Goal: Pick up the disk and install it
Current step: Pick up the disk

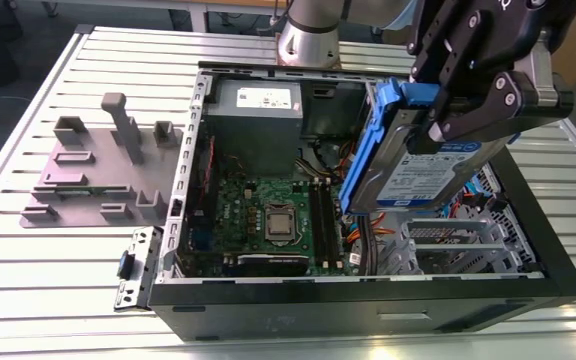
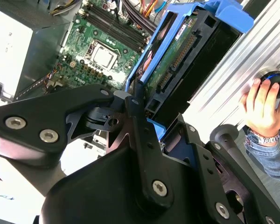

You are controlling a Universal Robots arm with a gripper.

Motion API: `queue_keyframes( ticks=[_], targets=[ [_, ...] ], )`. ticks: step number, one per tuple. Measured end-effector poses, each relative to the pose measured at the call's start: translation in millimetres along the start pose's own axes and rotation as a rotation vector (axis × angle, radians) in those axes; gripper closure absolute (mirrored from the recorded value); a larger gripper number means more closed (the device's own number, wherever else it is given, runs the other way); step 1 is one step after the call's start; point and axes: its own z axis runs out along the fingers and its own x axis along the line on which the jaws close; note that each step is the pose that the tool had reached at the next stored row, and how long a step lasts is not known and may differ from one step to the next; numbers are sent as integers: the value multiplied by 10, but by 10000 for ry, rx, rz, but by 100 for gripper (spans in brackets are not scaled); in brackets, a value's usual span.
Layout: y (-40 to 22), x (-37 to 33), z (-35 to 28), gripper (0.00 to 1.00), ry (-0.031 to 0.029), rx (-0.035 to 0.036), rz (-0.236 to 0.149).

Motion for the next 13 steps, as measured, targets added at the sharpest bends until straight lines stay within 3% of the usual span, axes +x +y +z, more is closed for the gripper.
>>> queue_keyframes(
  ticks=[13],
  targets=[
    [-31, 1, 2, 64, 0, 0, 1]
  ],
)
